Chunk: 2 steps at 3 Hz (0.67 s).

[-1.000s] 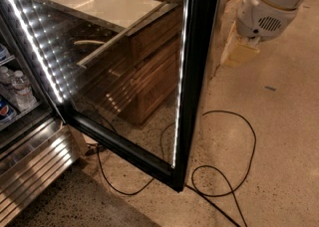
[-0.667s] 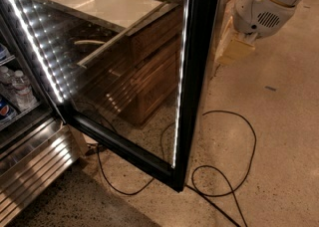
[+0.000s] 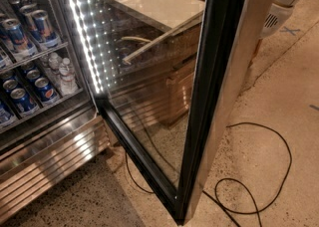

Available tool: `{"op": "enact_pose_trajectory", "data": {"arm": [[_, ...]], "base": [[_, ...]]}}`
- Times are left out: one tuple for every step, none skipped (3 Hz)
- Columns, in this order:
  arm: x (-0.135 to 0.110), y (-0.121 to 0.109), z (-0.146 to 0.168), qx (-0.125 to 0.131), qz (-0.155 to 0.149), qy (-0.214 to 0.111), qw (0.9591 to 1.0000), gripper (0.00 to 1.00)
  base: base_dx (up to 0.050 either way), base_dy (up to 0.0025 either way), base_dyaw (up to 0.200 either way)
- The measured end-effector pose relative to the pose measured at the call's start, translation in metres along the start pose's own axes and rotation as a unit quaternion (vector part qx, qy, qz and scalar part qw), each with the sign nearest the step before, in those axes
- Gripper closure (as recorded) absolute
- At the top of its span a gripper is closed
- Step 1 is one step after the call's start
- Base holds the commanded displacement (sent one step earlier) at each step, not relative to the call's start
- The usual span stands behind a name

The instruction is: Close right fridge door

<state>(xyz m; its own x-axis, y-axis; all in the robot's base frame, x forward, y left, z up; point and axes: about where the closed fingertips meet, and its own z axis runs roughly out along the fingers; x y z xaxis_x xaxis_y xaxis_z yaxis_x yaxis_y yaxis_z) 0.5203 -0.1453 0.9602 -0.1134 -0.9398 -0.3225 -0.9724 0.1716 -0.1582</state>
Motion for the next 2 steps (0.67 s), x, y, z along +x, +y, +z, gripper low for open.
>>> {"op": "enact_pose_trajectory", "data": {"arm": [[0.0, 0.0, 0.0, 0.0, 0.0, 0.0, 1.0, 1.0], [0.0, 0.0, 0.0, 0.0, 0.0, 0.0, 1.0, 1.0]], "base": [[-0.033, -0.00227, 0.148], [-0.033, -0.0025, 0.15]]}}
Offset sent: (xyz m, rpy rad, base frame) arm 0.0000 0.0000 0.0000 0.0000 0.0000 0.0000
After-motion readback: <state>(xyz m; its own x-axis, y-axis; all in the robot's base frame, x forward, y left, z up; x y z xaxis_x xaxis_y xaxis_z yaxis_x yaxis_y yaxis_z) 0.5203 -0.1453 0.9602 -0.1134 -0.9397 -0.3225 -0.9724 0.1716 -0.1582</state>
